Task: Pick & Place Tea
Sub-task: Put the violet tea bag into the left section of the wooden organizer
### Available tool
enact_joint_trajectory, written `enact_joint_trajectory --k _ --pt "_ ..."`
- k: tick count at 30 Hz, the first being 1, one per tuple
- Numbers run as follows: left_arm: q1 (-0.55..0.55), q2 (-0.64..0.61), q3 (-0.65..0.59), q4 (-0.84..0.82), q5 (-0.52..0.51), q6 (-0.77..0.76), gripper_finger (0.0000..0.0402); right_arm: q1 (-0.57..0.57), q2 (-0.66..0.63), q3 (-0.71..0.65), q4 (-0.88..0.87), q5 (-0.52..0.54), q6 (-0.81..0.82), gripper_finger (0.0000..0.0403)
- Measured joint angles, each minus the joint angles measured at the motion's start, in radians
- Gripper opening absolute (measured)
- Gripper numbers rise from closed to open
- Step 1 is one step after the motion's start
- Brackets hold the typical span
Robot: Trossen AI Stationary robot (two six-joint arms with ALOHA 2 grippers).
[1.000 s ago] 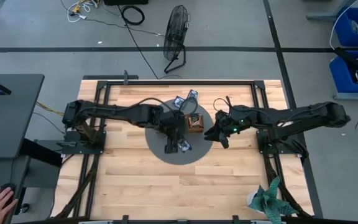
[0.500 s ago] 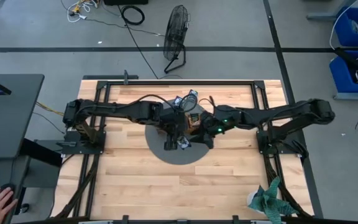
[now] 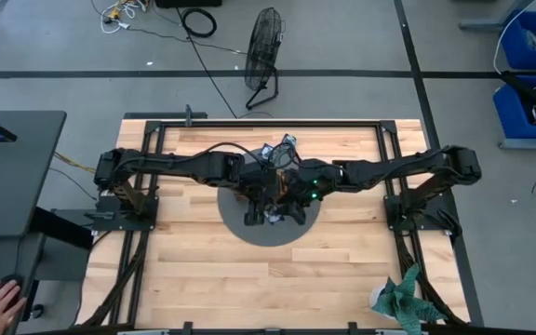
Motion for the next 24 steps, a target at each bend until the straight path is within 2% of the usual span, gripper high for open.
enact_joint_trajectory --k 13,17,22,24 --pt "-0.001 0.000 0.000 0.017 0.000 0.008 0.0001 -0.003 0.015 0.001 0.011 -0.010 0.009 0.0153" --pt "-0.001 0.000 0.000 0.020 0.000 0.011 0.0001 -0.006 0.015 0.001 0.014 -0.010 0.010 0.0108" --pt "-0.001 0.000 0.000 0.035 0.000 0.004 0.0001 -0.013 0.015 0.000 0.016 -0.033 0.003 0.0019" --pt "-0.001 0.000 0.000 0.045 0.000 -0.017 0.0003 -0.013 0.015 0.000 0.016 -0.035 -0.008 0.0009"
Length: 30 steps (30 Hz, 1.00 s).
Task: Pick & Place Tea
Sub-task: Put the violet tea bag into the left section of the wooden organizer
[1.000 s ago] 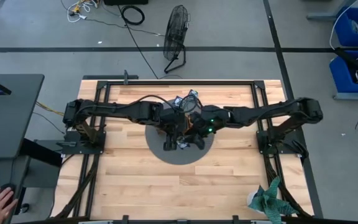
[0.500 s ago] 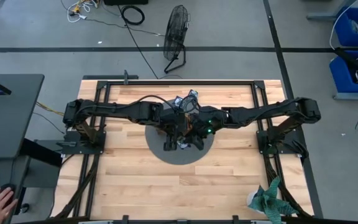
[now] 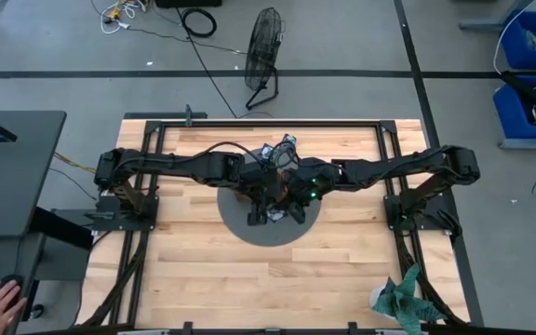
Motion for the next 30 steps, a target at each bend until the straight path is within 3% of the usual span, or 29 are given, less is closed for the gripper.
enact_joint_trajectory --k 9,18,30 --pt "0.000 -0.074 -0.001 0.084 -0.003 -0.100 0.0050 -0.001 -0.094 -0.001 -0.075 0.065 -0.068 0.0002" --pt "0.014 -0.235 0.000 0.173 -0.096 -0.148 0.0101 -0.007 -0.276 0.000 -0.093 0.194 -0.122 0.0001" --pt "0.051 -0.320 -0.006 0.233 -0.116 -0.194 0.0190 0.027 -0.386 0.001 0.050 0.359 -0.272 0.0000"
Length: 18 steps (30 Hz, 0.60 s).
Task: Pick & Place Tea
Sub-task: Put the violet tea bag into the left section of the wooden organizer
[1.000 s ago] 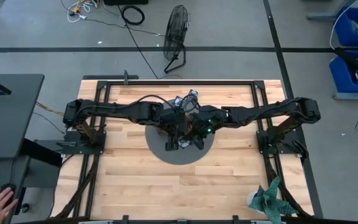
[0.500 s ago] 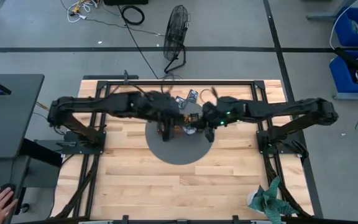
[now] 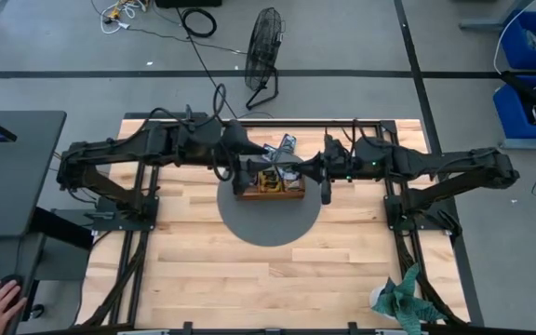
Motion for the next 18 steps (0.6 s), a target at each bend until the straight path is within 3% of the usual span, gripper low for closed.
enact_joint_trajectory --k 18 --pt "0.005 -0.005 0.000 0.049 0.043 -0.048 0.0193 0.003 0.011 -0.001 0.182 -0.015 -0.080 0.0000"
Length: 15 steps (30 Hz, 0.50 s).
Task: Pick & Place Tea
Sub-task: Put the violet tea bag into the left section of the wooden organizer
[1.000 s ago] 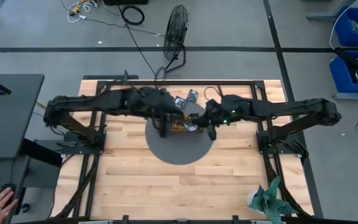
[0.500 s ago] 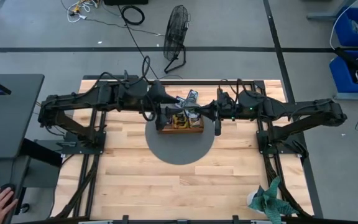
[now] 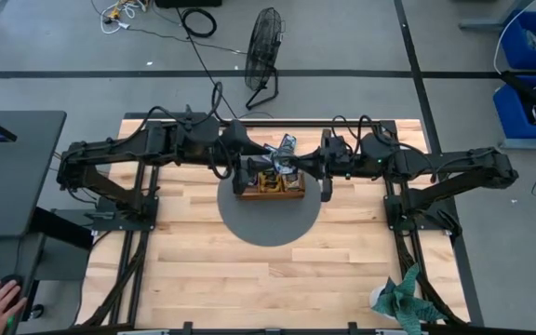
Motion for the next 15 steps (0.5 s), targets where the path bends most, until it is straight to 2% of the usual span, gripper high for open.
enact_joint_trajectory --k 10,15 --pt "0.001 0.009 0.000 0.022 0.000 0.005 0.0192 0.002 0.000 0.000 0.008 -0.030 -0.008 0.0000" --pt "0.001 0.036 0.000 0.046 0.026 0.004 0.0160 0.002 0.000 0.000 0.012 -0.030 -0.007 0.0000"
